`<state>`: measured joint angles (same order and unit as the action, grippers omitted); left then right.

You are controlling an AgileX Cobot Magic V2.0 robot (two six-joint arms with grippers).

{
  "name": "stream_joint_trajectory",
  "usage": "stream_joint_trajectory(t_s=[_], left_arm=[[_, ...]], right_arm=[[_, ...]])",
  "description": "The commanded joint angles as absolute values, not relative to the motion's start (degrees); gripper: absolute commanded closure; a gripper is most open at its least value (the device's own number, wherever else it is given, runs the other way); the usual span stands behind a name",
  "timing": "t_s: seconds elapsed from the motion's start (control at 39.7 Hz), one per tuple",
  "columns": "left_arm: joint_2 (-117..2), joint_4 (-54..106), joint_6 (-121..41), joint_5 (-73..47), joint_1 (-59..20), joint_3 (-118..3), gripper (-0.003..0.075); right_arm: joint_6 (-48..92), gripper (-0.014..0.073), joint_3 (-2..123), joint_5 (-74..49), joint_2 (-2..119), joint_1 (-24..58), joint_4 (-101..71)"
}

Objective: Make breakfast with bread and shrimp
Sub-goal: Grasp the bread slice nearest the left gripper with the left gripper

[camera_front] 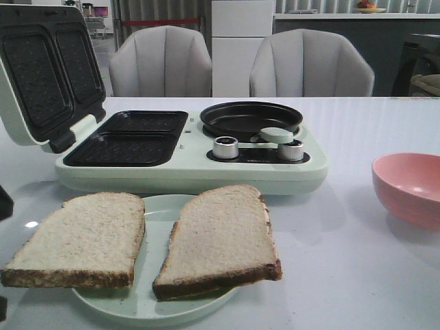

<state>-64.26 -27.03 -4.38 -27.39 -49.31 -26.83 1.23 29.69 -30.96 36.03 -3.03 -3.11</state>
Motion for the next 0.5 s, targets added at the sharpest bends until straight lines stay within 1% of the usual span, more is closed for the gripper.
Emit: stream_joint_trajectory(t_s=[0.0, 0.13, 0.28, 0.4, 0.48], left_arm=[[-69.29, -41.33, 9.09, -28.98, -53.58, -28.21, 0.0265], [-75.03, -54.92, 23.95, -34.31, -57.43, -28.21, 0.0265], [-79.51, -68.08, 37.35, -34.82, -58.62, -28.21, 0.0265], [-82.03, -76.29, 45.89, -36.60, -58.62, -28.21, 0.0265], [-83.44, -79.67, 47.17, -36.86, -58.62, -28.21, 0.0265]], right_arm=[[1.48, 0.0181, 31.73, -27.07, 36.37, -2.85, -3.13], [1.48, 0.0181, 31.73, -27.07, 36.37, -2.85, -3.13], [1.48, 0.0181, 31.73, -27.07, 36.37, -2.85, -3.13], [1.48, 0.0181, 31.73, -27.07, 36.37, -2.85, -3.13], [1.48, 0.0181, 31.73, -27.07, 36.37, -2.85, -3.13]])
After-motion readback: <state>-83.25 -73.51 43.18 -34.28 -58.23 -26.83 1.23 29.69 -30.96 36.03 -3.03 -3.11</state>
